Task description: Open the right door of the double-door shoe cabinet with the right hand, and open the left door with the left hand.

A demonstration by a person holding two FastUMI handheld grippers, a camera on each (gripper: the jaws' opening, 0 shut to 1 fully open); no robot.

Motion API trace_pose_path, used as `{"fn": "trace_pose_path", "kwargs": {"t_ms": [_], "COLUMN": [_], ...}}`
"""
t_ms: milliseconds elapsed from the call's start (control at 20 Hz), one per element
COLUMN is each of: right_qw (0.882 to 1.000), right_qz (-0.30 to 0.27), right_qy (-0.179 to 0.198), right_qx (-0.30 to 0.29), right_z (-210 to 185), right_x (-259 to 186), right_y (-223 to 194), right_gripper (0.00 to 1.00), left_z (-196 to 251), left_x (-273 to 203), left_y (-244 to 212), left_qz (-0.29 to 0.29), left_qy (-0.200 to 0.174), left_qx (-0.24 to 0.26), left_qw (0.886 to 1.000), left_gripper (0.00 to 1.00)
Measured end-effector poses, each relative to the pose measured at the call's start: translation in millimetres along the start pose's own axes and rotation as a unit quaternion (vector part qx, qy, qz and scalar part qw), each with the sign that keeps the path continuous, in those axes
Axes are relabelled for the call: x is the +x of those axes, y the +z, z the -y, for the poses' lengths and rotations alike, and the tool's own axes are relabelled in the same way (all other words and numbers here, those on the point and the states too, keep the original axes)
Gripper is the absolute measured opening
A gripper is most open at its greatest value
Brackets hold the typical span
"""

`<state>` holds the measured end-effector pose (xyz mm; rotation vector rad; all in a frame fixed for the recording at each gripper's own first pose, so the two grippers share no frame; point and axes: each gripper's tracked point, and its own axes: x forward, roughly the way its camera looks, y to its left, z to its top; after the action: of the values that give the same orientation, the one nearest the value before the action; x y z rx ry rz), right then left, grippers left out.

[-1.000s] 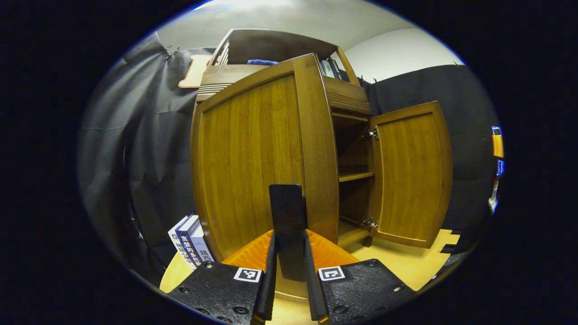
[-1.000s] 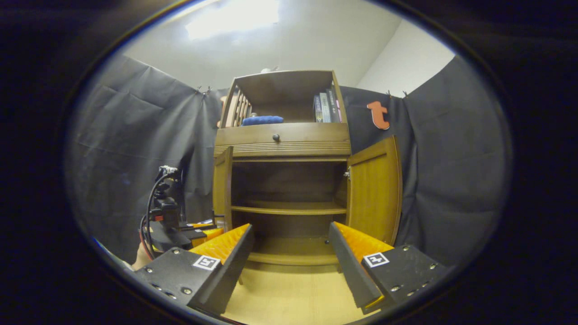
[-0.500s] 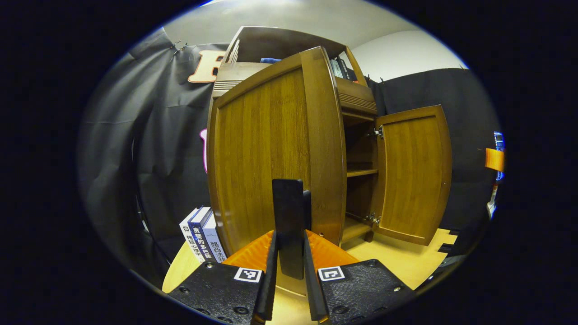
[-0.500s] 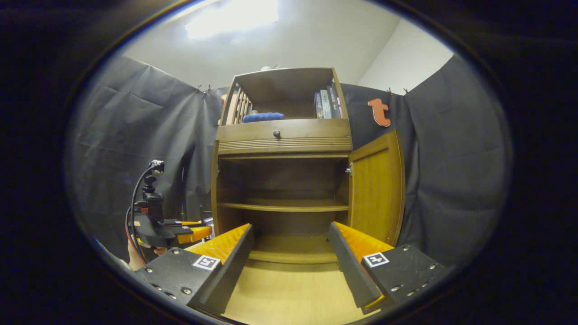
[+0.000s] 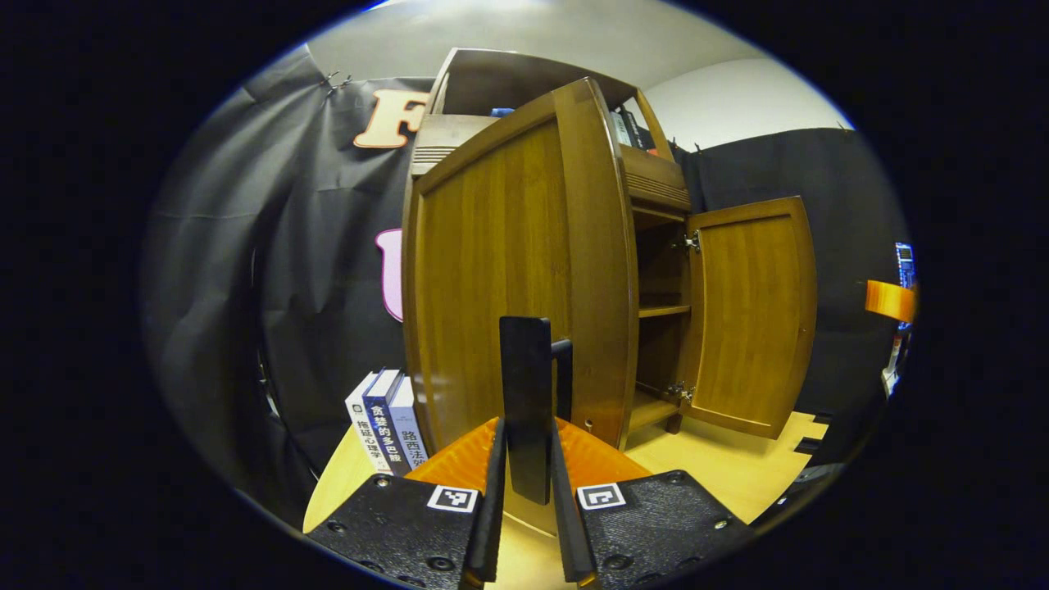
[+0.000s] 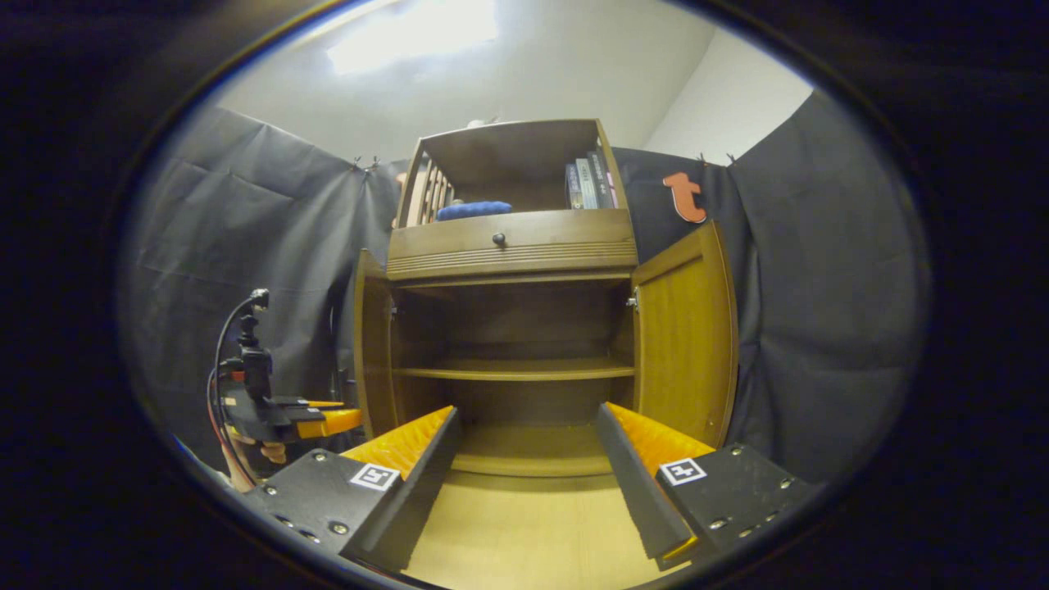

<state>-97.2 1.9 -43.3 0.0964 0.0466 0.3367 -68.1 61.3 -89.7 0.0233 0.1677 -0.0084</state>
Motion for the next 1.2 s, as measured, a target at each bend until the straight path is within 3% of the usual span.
{"fn": "trace_pose_path", "kwargs": {"t_ms": [150, 300, 400, 500, 850, 1150, 1200], "right_qw": [1.000, 1.000, 1.000, 1.000, 1.000, 1.000, 0.999], "right_qz": [-0.002, -0.004, -0.006, -0.004, -0.007, -0.003, -0.002], "right_qy": [0.011, 0.018, 0.023, 0.027, 0.027, 0.025, 0.026], "right_qx": [0.008, 0.011, 0.010, 0.012, 0.011, 0.019, 0.020], "right_z": [-7.7, -15.0, -21.5, -25.8, -30.7, -25.4, -24.2], "right_x": [2.5, 7.7, 11.9, 13.9, 15.8, 13.2, 12.9], "right_y": [-3.3, -5.3, -5.1, -5.7, -6.3, -3.1, -2.6], "right_gripper": [1.00, 1.00, 0.99, 1.00, 1.00, 1.00, 0.96], "left_z": [-23.9, -65.6, -95.6, -102.0, -112.6, -115.7, -112.0], "left_x": [-14.5, -30.0, -34.7, -37.1, -50.1, -84.6, -89.1], "left_y": [4.8, 10.2, 6.6, 10.0, 2.9, 25.3, 27.3], "left_qz": [0.011, 0.017, 0.015, 0.022, 0.003, 0.037, 0.040], "left_qy": [0.031, 0.088, 0.127, 0.115, 0.082, 0.120, 0.120], "left_qx": [0.010, 0.038, 0.043, 0.021, 0.001, 0.022, 0.028], "left_qw": [0.999, 0.995, 0.991, 0.993, 0.997, 0.992, 0.992], "left_gripper": [0.30, 0.31, 0.10, 0.03, 0.02, 0.08, 0.08]}}
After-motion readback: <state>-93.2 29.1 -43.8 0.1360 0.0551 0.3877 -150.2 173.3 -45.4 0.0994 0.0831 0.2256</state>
